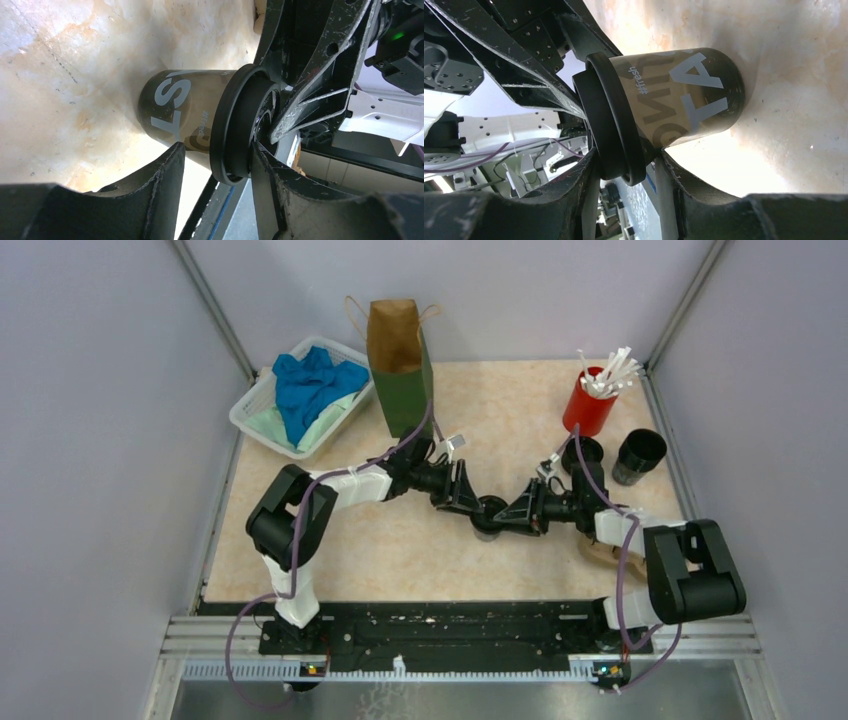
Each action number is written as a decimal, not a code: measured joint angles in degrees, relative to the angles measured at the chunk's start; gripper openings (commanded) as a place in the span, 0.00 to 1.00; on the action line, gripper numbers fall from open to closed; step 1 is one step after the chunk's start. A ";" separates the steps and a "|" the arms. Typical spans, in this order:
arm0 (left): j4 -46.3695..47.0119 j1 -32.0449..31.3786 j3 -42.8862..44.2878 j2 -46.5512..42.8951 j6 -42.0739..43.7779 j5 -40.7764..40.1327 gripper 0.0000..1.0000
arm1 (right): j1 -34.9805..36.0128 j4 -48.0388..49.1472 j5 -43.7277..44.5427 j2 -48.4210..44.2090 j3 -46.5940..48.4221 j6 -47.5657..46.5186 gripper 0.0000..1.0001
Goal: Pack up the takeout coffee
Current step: Close the cup lid on the coffee cup.
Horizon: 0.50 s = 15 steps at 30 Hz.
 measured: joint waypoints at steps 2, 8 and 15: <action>3.21 0.00 -1.90 -0.35 -0.31 -0.66 0.54 | 0.00 3.21 -0.42 1.07 -0.81 0.68 0.39; 6.27 0.57 -1.22 1.07 -1.31 -0.31 0.55 | -0.09 3.65 -2.27 4.07 1.16 0.68 0.42; 0.04 0.52 2.25 0.39 0.13 -2.67 0.65 | -0.20 -8.22 3.13 2.34 6.29 -4.94 0.70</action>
